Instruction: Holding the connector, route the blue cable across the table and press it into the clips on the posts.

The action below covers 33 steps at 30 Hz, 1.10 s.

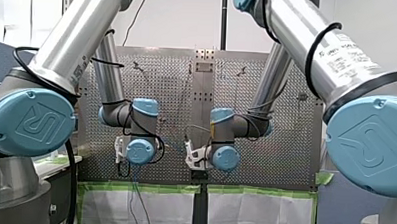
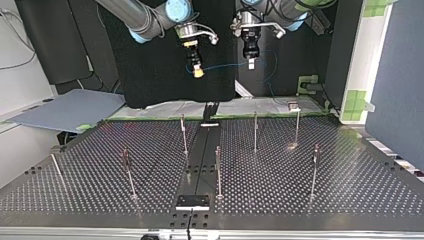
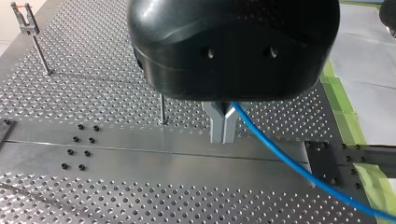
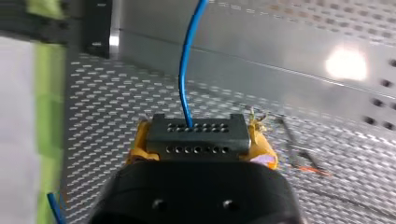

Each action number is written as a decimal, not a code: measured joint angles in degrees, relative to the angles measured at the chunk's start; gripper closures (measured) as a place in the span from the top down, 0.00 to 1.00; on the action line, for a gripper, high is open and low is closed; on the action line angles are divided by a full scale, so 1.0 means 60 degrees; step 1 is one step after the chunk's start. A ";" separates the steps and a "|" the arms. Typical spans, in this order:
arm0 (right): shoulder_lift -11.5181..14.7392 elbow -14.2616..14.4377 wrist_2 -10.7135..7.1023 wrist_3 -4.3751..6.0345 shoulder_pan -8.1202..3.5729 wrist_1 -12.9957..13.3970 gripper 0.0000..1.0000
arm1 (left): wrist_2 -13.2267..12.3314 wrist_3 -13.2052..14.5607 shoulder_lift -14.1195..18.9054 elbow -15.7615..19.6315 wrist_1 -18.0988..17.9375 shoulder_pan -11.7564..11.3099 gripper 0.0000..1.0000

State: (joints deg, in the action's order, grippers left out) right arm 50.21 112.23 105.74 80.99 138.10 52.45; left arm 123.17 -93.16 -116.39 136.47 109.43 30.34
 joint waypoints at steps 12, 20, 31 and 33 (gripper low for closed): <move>-0.0599 -0.0046 -0.0016 -0.0008 -0.0013 -0.0825 0.00 | -0.0001 -0.0075 -0.0079 0.0078 -0.0077 -0.0078 0.00; -0.0120 -0.0484 -0.0044 0.0402 0.0040 -0.1280 0.00 | 0.0013 -0.0152 0.0010 0.0657 -0.0226 -0.0403 0.00; 0.0741 -0.1310 -0.0847 0.1003 0.0120 -0.2094 0.00 | 0.0385 -0.0350 0.0874 0.0720 0.0608 -0.1187 0.00; 0.0904 -0.1473 -0.1003 0.1021 0.0129 -0.2258 0.00 | 0.0471 -0.0408 0.1028 0.0578 0.0760 -0.1248 0.00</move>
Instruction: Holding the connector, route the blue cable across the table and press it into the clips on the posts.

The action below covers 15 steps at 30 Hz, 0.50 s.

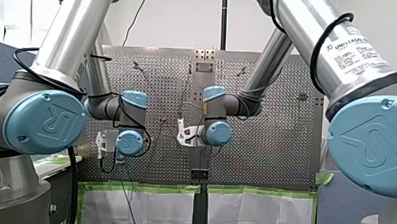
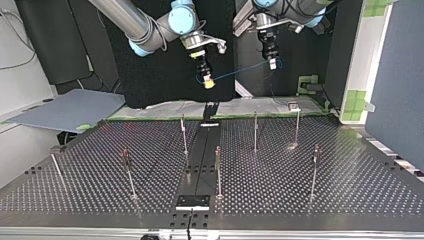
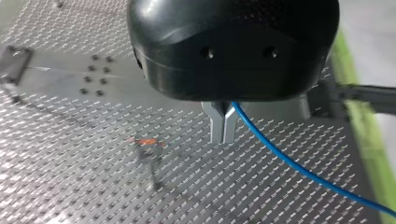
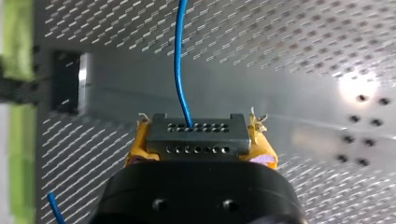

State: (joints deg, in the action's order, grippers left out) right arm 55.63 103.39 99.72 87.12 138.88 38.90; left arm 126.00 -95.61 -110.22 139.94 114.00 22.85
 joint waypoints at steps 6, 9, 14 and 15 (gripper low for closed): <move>0.0511 -0.0450 -0.0281 0.0080 0.0005 -0.0508 0.00 | 0.0120 -0.0230 0.0538 -0.0526 0.0540 -0.0050 0.00; 0.0780 -0.0646 -0.0463 0.0106 0.0001 -0.0777 0.00 | 0.0286 -0.0364 0.0804 -0.0790 0.0808 -0.0061 0.00; 0.1173 -0.0840 -0.0613 0.0128 -0.0039 -0.1171 0.00 | 0.0515 -0.0446 0.1228 -0.1209 0.1227 -0.0171 0.00; 0.1261 -0.0871 -0.0626 0.0141 -0.0058 -0.1260 0.00 | 0.0566 -0.0449 0.1302 -0.1271 0.1301 -0.0196 0.00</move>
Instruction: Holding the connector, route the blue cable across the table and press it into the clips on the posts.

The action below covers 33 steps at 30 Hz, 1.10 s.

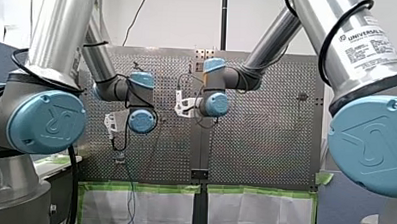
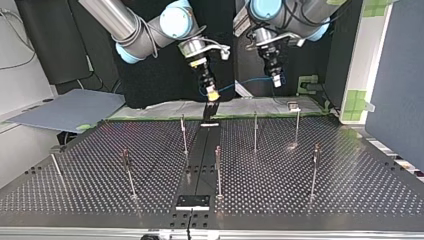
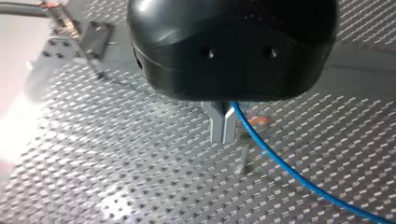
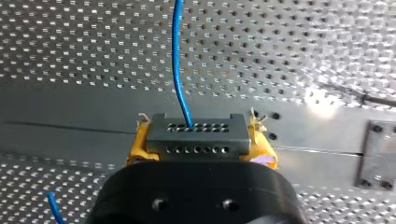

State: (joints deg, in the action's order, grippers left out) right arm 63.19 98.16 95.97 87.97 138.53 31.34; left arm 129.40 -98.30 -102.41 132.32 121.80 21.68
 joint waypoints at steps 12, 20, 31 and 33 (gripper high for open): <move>0.0989 -0.0203 -0.0105 0.0286 -0.0064 -0.0323 0.00 | 0.0294 -0.0114 0.0997 -0.0591 0.1001 -0.0407 0.00; 0.1319 -0.0501 -0.0293 0.0523 -0.0067 -0.0406 0.00 | 0.0304 -0.0216 0.1602 -0.1057 0.1606 -0.0686 0.00; 0.0680 -0.1281 -0.0440 0.0668 0.0084 -0.0604 0.00 | 0.0211 -0.0333 0.2446 -0.1456 0.2449 -0.1025 0.00; 0.0613 -0.1458 -0.0446 0.0673 0.0110 -0.0687 0.00 | 0.0102 -0.0363 0.2595 -0.1531 0.2596 -0.1064 0.00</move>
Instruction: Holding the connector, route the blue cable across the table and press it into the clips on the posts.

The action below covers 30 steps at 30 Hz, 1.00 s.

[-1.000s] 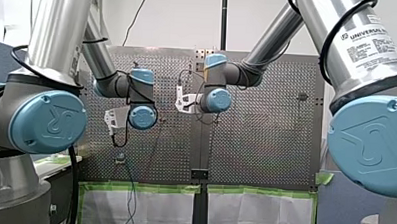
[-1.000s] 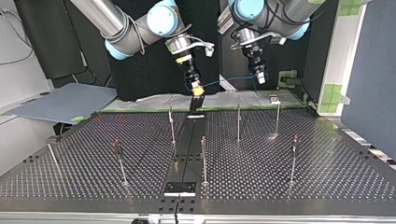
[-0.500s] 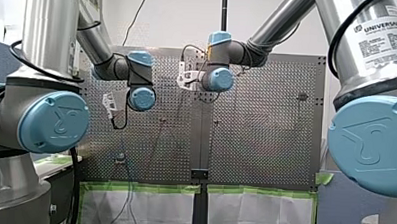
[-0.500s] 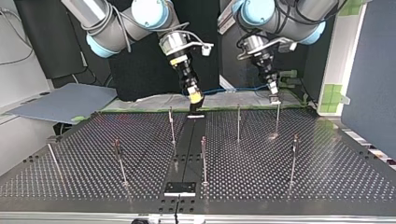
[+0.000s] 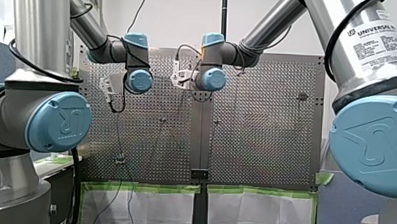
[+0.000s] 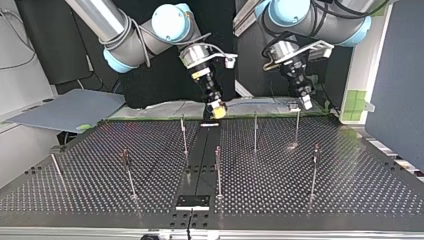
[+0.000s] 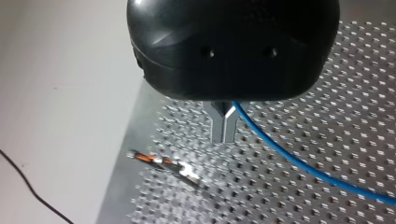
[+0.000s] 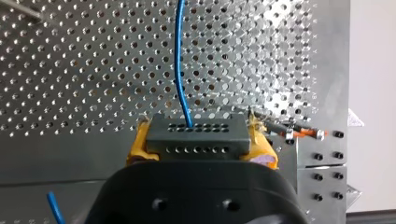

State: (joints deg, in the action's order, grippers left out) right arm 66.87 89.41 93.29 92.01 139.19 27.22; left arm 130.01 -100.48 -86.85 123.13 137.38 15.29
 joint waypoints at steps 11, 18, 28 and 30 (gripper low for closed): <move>-0.0119 -0.0939 -0.0006 0.0018 0.0146 -0.0468 0.00 | -0.0569 -0.0055 0.0888 -0.0330 0.0889 -0.0307 0.00; -0.0368 -0.1506 -0.0005 0.0020 0.0334 -0.0716 0.00 | -0.0835 0.0008 0.1469 -0.0478 0.1454 -0.0649 0.00; -0.0614 -0.2282 -0.0009 0.0067 0.0464 -0.1131 0.00 | -0.1557 -0.0008 0.1431 -0.0513 0.1542 -0.1439 0.00; -0.0676 -0.2459 -0.0012 0.0111 0.0468 -0.1203 0.00 | -0.1704 0.0030 0.1302 -0.0532 0.1459 -0.1589 0.00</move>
State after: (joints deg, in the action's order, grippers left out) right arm 62.81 74.66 93.21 92.67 141.99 20.00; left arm 119.78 -100.31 -79.03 119.94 146.14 5.76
